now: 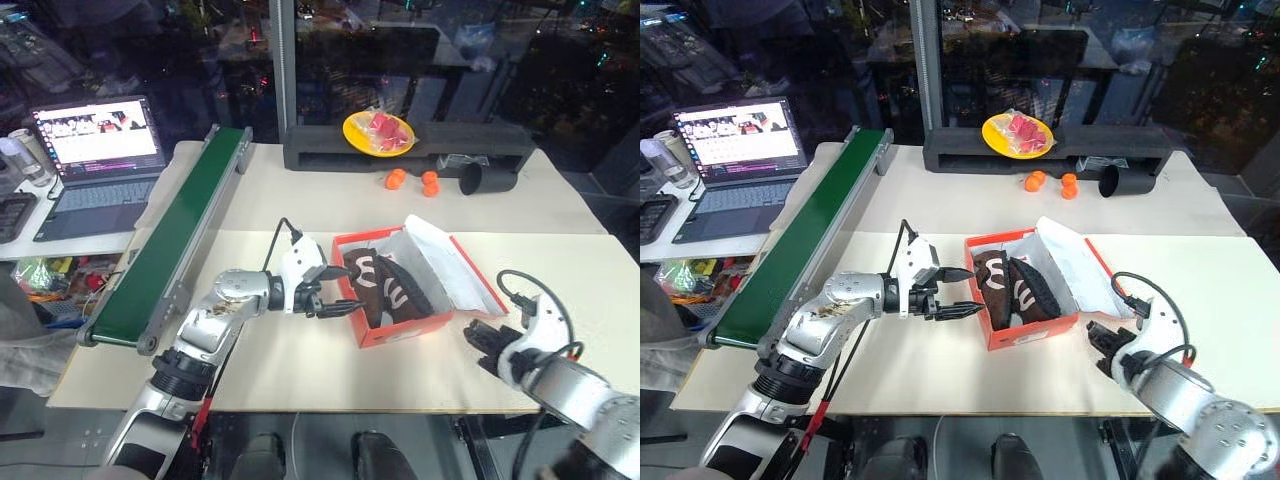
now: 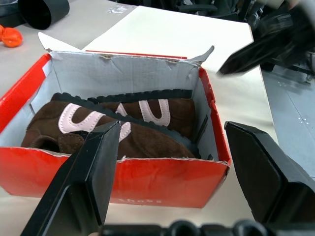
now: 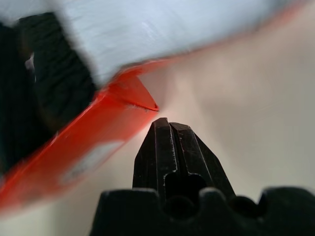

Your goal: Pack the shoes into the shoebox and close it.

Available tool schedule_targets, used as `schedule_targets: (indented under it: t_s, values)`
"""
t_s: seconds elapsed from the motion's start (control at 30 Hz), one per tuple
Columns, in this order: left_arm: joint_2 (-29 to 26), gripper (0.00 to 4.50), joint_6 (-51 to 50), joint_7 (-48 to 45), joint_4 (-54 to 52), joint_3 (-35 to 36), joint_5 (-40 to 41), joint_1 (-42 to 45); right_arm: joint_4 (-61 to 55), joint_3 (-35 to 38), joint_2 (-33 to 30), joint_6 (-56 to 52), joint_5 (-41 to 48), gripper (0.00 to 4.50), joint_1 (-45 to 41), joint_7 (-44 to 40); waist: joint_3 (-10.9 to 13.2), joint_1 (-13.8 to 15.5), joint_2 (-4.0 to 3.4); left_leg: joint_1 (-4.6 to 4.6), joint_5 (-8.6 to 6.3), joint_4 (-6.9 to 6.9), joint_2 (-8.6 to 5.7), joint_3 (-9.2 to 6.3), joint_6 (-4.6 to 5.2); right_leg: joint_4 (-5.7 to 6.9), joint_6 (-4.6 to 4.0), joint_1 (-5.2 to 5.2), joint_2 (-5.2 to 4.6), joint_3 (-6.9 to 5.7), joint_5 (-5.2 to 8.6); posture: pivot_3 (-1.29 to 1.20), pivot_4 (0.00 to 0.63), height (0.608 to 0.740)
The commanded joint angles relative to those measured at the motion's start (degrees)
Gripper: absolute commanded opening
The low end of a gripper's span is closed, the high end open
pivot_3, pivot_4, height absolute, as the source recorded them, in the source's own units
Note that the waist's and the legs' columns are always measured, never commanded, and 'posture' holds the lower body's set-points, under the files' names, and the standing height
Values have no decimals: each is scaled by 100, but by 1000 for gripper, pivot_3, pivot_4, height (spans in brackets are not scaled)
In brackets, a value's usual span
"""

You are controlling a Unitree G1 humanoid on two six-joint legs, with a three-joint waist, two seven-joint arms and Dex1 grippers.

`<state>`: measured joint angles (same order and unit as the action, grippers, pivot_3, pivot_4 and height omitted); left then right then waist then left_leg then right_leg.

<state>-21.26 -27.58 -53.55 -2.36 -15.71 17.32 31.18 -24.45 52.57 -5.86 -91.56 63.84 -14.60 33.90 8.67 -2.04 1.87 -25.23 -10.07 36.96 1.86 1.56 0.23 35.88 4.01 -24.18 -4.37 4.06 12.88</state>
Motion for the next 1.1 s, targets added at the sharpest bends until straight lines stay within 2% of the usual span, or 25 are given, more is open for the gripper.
schedule_targets:
  t_s: [0.03, 0.2, 0.47, 0.6, 0.77, 0.93, 1.1]
  values:
    - [-11, 3599, 88, 4, -155, 94, 4, 105, 331, 792, 102, 114, -411, 7, -556, 693, 0, 24, -1, -2, 0, 0, -1, 0, 0, -1, 1, 0, -2, 0, 0, 0, 150, 734]
    - [-19, 3599, 75, 67, -147, 144, -8, 109, 1027, 1390, 176, 337, -1155, 7, -1521, 1248, -2, 2, -9, -3, 0, -2, -1, 1, 0, 0, 2, -3, 0, -2, 2, 0, 150, 734]
    - [1, 3599, 42, 127, -162, 172, -11, 156, 3445, 1638, -456, 2070, -1852, 7, -2327, 973, -1, -43, -13, 0, 0, -4, -3, 2, 1, -3, 3, 2, -1, -2, 1, 0, 150, 734]
    - [-16, 3599, 58, 120, -109, 183, -24, 195, 4493, 1800, -695, 2952, -1731, 7, -2500, 727, -1, -49, -12, 4, 0, -4, 1, 2, 1, -5, 3, 10, 3, -3, 1, 0, 150, 734]
    - [-20, 3599, 50, 106, -80, 178, -29, 259, 5115, 1753, -745, 3619, -1455, 7, -2598, 420, -3, -77, -9, 18, 0, -2, 0, 2, 1, -9, 3, 28, 3, -1, 0, 0, 150, 734]
    - [-36, 3599, 88, 26, 18, 137, -53, 364, 5228, 1733, -492, 4327, -898, 7, -2721, -203, -3, -165, -8, 48, 0, -2, 2, 2, 1, -12, 3, 56, 4, -1, 0, 0, 150, 734]
    - [-64, 3599, 117, -80, 122, 130, -74, 462, 4809, 1629, -213, 5151, -253, 7, -2849, -1049, 15, -199, -37, 55, 0, -11, 4, 2, 1, -12, 5, 60, 6, 1, 2, 0, 150, 734]
